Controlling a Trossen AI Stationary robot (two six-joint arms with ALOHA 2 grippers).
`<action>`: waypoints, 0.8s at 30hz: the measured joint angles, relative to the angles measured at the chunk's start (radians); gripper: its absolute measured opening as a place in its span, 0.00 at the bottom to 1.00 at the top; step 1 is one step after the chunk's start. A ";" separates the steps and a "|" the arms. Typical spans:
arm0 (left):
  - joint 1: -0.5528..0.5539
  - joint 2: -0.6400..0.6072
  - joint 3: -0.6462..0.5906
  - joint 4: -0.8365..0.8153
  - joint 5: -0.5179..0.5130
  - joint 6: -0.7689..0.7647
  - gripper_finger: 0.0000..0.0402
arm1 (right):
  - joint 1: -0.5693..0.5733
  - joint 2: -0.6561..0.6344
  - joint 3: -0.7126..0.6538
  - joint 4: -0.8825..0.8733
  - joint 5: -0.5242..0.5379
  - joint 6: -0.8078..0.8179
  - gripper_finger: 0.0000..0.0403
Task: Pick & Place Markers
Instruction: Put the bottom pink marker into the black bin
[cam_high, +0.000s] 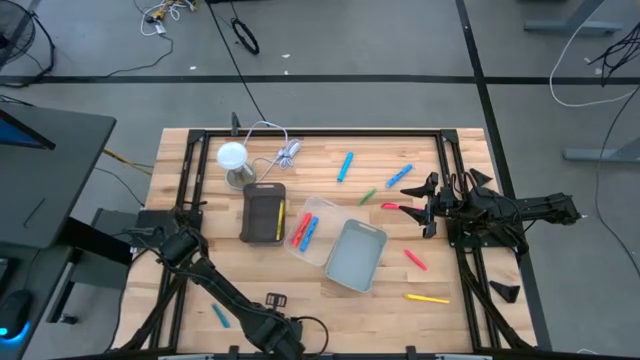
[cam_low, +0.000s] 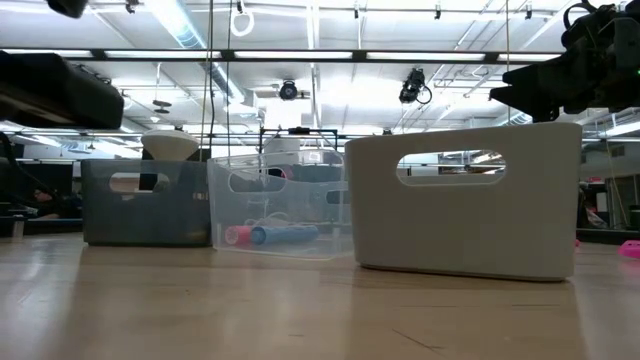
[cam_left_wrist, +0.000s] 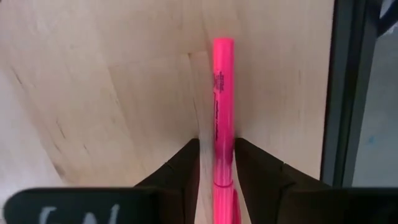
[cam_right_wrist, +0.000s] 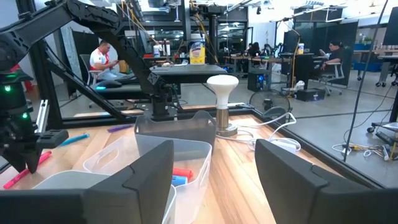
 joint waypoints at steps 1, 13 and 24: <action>0.000 0.000 0.000 0.000 0.005 0.003 0.25 | 0.000 0.000 0.000 0.000 0.000 0.000 0.57; 0.016 0.003 0.000 0.011 0.023 0.003 0.06 | 0.000 0.000 0.000 0.000 0.000 0.000 0.57; 0.026 -0.004 0.000 -0.031 0.015 0.013 0.06 | 0.000 0.000 0.000 0.000 0.000 0.000 0.57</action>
